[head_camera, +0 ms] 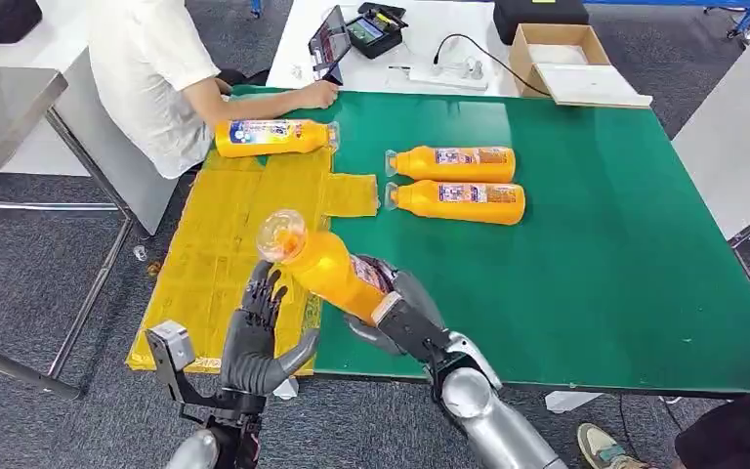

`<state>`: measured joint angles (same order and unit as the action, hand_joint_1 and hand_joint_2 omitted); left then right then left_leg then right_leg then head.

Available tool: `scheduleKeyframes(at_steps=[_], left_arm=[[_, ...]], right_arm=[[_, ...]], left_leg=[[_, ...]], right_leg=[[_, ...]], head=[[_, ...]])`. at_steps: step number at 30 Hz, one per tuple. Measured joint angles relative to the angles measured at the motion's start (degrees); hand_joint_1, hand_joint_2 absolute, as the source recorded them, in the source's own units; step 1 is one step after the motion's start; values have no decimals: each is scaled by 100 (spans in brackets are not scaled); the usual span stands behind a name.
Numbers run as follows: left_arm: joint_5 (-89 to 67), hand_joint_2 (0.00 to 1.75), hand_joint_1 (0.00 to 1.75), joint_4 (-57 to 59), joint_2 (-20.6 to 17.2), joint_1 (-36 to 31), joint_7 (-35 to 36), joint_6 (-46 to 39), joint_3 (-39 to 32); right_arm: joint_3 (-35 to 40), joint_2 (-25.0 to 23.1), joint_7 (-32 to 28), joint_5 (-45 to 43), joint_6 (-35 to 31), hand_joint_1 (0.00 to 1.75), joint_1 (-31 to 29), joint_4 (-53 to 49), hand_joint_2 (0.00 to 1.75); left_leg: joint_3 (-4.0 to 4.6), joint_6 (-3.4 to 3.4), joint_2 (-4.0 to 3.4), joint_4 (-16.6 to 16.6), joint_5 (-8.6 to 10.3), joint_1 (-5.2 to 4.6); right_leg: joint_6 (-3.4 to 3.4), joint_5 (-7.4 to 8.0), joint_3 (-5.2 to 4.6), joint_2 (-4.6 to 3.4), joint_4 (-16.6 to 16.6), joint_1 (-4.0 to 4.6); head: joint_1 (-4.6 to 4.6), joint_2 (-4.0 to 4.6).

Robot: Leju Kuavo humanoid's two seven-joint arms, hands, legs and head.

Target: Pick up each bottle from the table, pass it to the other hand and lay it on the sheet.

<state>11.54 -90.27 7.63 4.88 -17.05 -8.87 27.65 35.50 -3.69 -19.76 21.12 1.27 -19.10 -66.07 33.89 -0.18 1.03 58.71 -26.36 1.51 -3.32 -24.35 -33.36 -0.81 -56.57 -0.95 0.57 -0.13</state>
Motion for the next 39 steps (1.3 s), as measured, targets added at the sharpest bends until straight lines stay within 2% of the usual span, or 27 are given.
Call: scheduleKeyframes(at_steps=[10, 24, 38, 39], left_arm=[[-85, 175, 0, 0, 2, -35, -18, 50, 24], [102, 175, 0, 120, 81, -308, -101, 336, 37], [417, 175, 0, 127, 160, -366, -173, 424, 35], [468, 175, 175, 127, 160, -371, -181, 435, 35]], right_arm=[[131, -9, 17, 131, -9, 175, -199, 122, 175], [360, -61, -376, -315, 227, 175, -223, -114, 175], [634, -98, -492, -509, 380, 175, -226, -175, 175], [651, -98, -492, -523, 380, 175, -232, -175, 175]], left_leg=[[1, 0, 0, 0, 0, 0], [2, 0, 0, 0, 0, 0], [4, 0, 0, 0, 0, 0], [4, 0, 0, 0, 0, 0]], right_leg=[[0, 0, -2, 0, 0, 0], [0, 0, -4, 0, 0, 0], [0, 0, -5, 0, 0, 0], [0, 0, -5, 0, 0, 0]], head=[[0, 0], [0, 0], [-2, 0], [0, 0]])
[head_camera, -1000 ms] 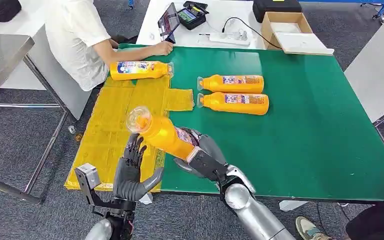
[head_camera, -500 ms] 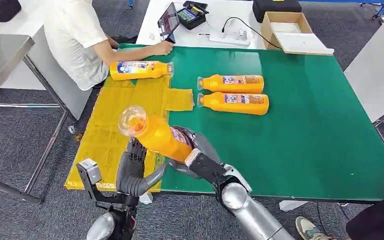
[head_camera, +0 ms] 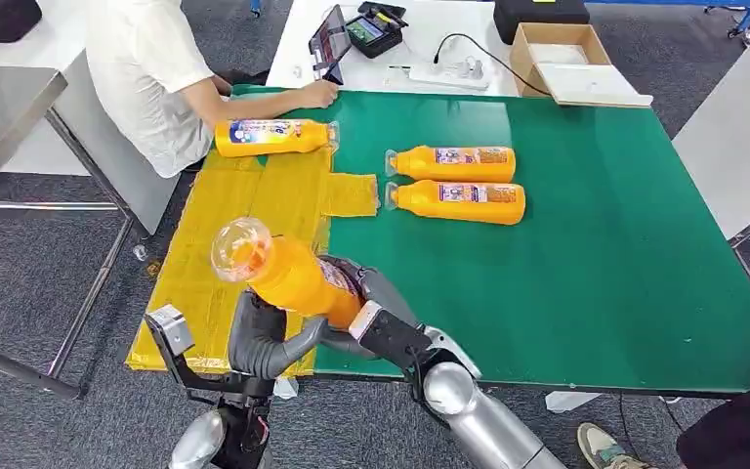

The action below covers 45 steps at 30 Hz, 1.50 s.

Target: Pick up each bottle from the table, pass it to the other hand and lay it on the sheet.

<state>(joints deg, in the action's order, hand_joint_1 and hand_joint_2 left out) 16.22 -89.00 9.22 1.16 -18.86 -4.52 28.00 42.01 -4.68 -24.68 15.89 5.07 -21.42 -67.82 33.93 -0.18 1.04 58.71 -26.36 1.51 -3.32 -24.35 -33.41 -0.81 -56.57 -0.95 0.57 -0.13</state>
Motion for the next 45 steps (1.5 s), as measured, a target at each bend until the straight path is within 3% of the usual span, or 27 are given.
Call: scheduleKeyframes(at_steps=[33, 34, 35, 36, 45], left_arm=[[-236, 175, 175, 26, -17, -34, 53, 0, -114], [-195, 175, 175, 44, -17, -47, 92, 15, -129], [-179, 175, 175, 68, -17, -56, 114, 31, -140], [-180, 175, 175, 92, -17, -67, 112, 28, -142], [-265, 175, 175, 251, -7, -131, 125, -583, -225]], right_arm=[[360, 28, 645, 440, 37, 175, -461, 284, 175], [361, 28, 625, 391, 37, 169, -459, 289, 175], [363, 28, 618, 380, 37, 52, -459, 289, 175], [367, 31, 619, 398, 33, 2, -459, 289, 175], [424, 20, 616, 931, -584, 0, -232, 147, 175]], left_leg=[[3, 0, 0, 0, 0, 0], [3, 0, 0, 0, 0, 0], [3, 0, 0, 0, 0, 0], [3, 0, -1, 0, 0, 0], [5, 0, -1, 0, 0, 0]], right_leg=[[0, 0, -5, 0, 0, 0], [0, 0, -5, 0, 0, 0], [0, 0, -6, 0, 0, 0], [0, 0, -6, 0, 0, 0], [0, 0, -8, 0, 0, 0]], head=[[-2, 0], [0, 0], [0, 0], [0, 0], [0, 0]])
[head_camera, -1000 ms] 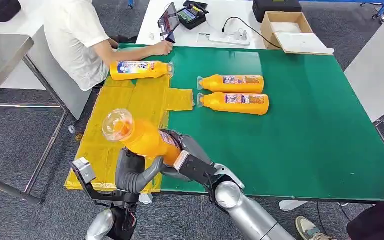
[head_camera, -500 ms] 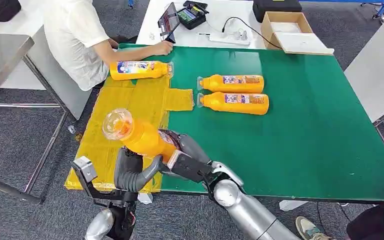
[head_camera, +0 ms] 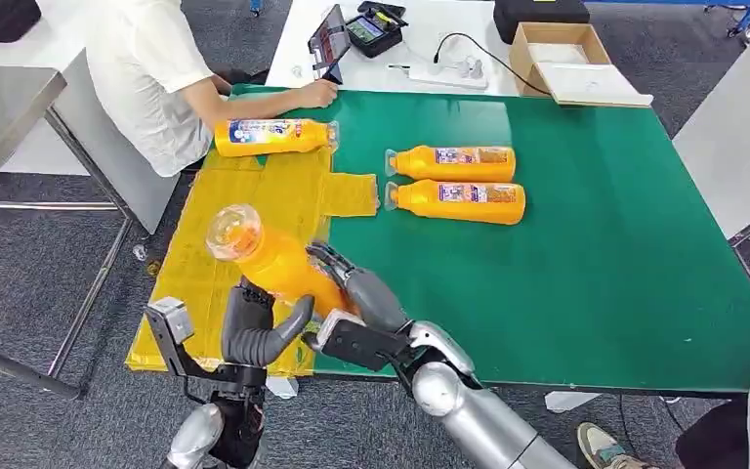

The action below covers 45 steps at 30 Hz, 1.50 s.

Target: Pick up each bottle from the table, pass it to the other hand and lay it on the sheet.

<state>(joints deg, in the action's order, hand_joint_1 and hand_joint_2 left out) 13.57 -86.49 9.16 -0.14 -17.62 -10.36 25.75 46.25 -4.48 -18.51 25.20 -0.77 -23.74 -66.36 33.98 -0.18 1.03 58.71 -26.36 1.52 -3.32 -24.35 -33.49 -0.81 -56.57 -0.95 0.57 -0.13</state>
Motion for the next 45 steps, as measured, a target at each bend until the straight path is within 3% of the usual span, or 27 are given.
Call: scheduleKeyframes(at_steps=[14, 25, 28, 30, 33, 38, 42, 45], left_arm=[[0, 175, 175, 81, 7, 0, 0, -66, -79], [-211, 175, 175, 214, -4, 4, -180, -974, -768], [-2369, 175, 175, 280, -9, -10, -379, -2437, -1018], [-4585, 175, 175, 417, -2, -96, -151, -2868, -1341], [-6135, 175, 175, 684, 9, -240, 89, -2916, -1757], [-6095, 175, 175, 951, 24, -364, 400, -2962, -2153], [-7656, 175, 175, 1225, -13, -549, 1151, -2870, -2310], [-8626, 175, 175, 1673, -127, -827, 1714, -2314, -2345]], right_arm=[[48, 2, 0, 42, -50, 0, 134, -99, 175], [74, 33, 127, 866, -787, 0, 332, -468, 175], [81, 59, 90, 1047, -876, 0, 416, -623, 175], [90, 70, 79, 1173, -887, 0, 474, -758, 175], [96, 96, 79, 1252, -887, 0, 576, -914, 175], [50, 168, 22, 1360, -885, 0, 807, -1065, 175], [-4, 190, -17, 1445, -876, 0, 919, -1148, 175], [-52, 208, -68, 1480, -822, 0, 958, -1170, 175]], left_leg=[[2, 0, 0, 0, 0, 0], [3, 0, -1, 0, 1, 1], [2, 0, -1, 0, 1, 1], [2, -3, 12, 0, 3, 1], [2, -4, 9, 0, 3, 1], [2, -4, 7, 0, 4, 1], [4, -5, 11, 0, 4, 1], [4, -5, 11, 0, 5, 2]], right_leg=[[0, 0, -1, 0, 0, 0], [0, 0, -2, 0, -1, 1], [0, 0, -3, 0, -1, 0], [0, 0, -3, 4, -1, 0], [1, 0, -3, 3, -1, 0], [1, 1, -5, 3, -1, 1], [1, 1, -5, 3, -1, 1], [1, 1, -5, 3, -1, 1]], head=[[0, 0], [-2, 0], [0, 0], [-2, 0], [-2, 0], [0, 0], [-2, 0], [0, 0]])
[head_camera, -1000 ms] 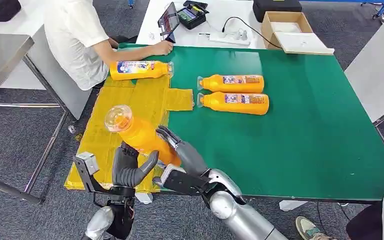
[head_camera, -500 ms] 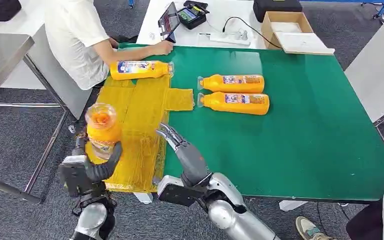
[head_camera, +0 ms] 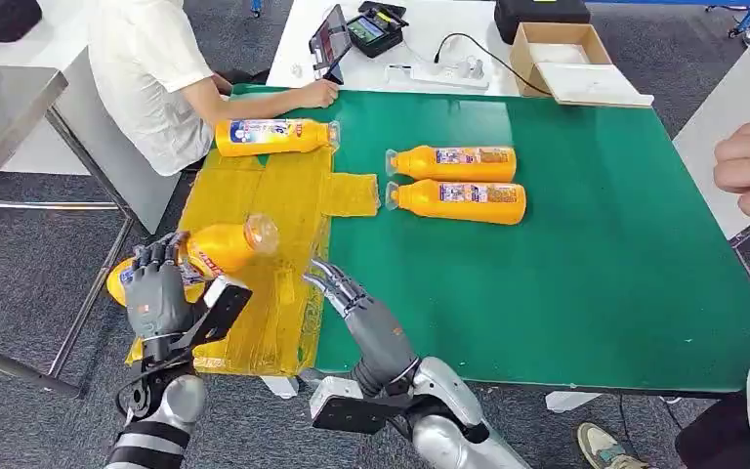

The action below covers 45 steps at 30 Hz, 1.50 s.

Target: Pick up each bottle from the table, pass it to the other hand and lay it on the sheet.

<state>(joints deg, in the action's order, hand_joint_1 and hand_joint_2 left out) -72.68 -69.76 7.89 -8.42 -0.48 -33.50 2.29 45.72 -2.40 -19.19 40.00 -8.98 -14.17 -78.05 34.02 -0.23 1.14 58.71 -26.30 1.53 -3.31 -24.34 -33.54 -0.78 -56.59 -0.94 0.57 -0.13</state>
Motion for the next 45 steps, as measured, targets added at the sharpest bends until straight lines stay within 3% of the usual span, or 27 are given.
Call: scheduleKeyframes(at_steps=[9, 13, 14, 16, 17, 18, 19, 27, 37, 45], left_arm=[[-659, 175, 175, 1768, -197, -1145, 502, 1949, 387], [-552, 175, 175, 2489, -223, -1658, 485, 2106, 566], [-500, 175, 120, 2617, -225, -1746, 439, 2134, 590], [-426, 175, 65, 2799, -229, -1879, 382, 2176, 629], [-386, 175, 65, 2873, -231, -1938, 345, 2202, 658], [-327, 175, 16, 2941, -236, -1991, 297, 2250, 686], [-283, 175, 0, 2985, -236, -2029, 262, 2288, 697], [400, 175, 0, 3184, -225, -2175, -361, 2884, 1023], [543, 175, 0, 3186, -218, -2181, -420, 2913, 1257], [1817, 175, 0, 2685, -304, -2094, -927, 3512, 1624]], right_arm=[[-164, -13, -114, -37, 308, 0, 17, -72, 175], [-219, -48, -144, -46, 347, 0, 3, -72, 175], [-229, -59, -144, -50, 350, 0, 2, -72, 175], [-243, -63, -146, -55, 358, 0, 3, -72, 175], [-247, -63, -146, -59, 361, 0, 3, -70, 175], [-258, -63, -149, -61, 361, 0, 3, -70, 175], [-264, -66, -153, -68, 363, 0, 3, -70, 175], [-286, -96, -247, -112, 350, 0, 6, -9, 175], [-317, -96, -260, -112, 345, 0, 7, 35, 175], [-332, -92, -341, -153, 299, 0, 16, 103, 175]], left_leg=[[-1, 3, 3, 1, 8, -1], [-8, 3, 12, 0, 8, -1], [-11, 3, 13, 0, 9, -1], [-15, 2, 13, 0, 10, -1], [-17, 3, 14, 0, 12, -1], [-17, 3, 15, 0, 14, -1], [-18, 1, 15, 0, 16, -1], [-18, 3, 12, 1, 22, -2], [-12, 3, 12, 0, 21, -1], [-9, 3, 11, 1, 22, -2]], right_leg=[[-4, 4, 7, 1, -2, -2], [-4, 4, 19, 13, -2, -1], [-4, 4, 22, 15, -2, -1], [-4, 4, 27, 15, -2, -1], [-4, 4, 29, 15, -2, -1], [-4, 4, 30, 16, -2, -1], [-4, 4, 31, 16, -2, -1], [-9, 9, 30, 14, -2, -2], [-9, 8, 24, 15, -2, -1], [-9, 8, 23, 15, -2, -2]], head=[[0, 0], [-2, 0], [-2, 0], [0, 0], [0, 0], [-2, 0], [-2, 0], [0, 0], [-2, 0], [-2, 0]])
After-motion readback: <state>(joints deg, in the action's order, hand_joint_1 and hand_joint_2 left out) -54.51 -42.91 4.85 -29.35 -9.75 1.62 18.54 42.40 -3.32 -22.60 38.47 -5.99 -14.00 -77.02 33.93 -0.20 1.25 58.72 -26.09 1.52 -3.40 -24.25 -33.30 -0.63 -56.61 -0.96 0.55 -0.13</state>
